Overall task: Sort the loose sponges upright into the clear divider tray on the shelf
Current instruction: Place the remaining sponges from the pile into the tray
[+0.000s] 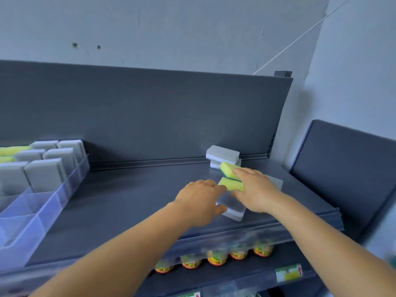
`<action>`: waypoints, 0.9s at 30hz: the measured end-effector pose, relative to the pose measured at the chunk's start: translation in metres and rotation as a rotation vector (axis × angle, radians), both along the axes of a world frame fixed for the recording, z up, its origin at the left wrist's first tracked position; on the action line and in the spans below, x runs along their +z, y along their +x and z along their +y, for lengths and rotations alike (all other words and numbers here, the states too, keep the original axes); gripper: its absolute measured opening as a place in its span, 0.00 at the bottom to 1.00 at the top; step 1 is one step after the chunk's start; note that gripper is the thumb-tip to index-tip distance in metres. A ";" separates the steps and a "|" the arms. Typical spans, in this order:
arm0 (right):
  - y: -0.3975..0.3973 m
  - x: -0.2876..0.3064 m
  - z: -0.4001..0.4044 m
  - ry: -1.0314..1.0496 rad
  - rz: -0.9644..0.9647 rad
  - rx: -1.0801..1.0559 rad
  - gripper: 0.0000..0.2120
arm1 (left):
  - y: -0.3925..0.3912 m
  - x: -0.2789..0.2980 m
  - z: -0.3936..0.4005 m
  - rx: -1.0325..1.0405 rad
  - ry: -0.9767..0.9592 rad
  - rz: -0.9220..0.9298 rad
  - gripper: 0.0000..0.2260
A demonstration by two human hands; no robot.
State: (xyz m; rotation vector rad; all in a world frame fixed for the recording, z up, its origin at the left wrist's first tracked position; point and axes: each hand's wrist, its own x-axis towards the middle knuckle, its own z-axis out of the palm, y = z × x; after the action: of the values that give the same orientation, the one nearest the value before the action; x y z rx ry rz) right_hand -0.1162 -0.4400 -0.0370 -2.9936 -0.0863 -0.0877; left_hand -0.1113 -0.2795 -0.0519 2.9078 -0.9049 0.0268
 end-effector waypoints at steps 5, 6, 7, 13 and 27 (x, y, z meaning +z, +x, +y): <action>0.015 -0.018 -0.036 -0.065 0.097 -0.115 0.21 | 0.006 -0.013 -0.023 0.063 -0.032 0.109 0.16; 0.017 -0.021 -0.040 -0.061 0.123 -0.120 0.18 | 0.008 -0.014 -0.024 0.083 -0.065 0.125 0.15; 0.018 -0.025 -0.043 -0.045 0.132 -0.107 0.17 | 0.011 -0.014 -0.025 0.105 -0.091 0.139 0.14; 0.021 -0.030 -0.044 0.213 0.040 -0.012 0.14 | 0.031 -0.017 -0.010 0.210 -0.170 0.149 0.13; 0.031 -0.017 -0.040 0.393 0.206 -0.356 0.46 | 0.047 -0.015 -0.017 -0.022 0.134 0.027 0.32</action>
State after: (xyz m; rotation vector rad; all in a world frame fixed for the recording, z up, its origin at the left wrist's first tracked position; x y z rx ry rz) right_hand -0.0856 -0.4802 -0.0543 -2.5730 0.4349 0.1487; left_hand -0.0646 -0.2967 -0.0668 3.0115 -0.9702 -0.0778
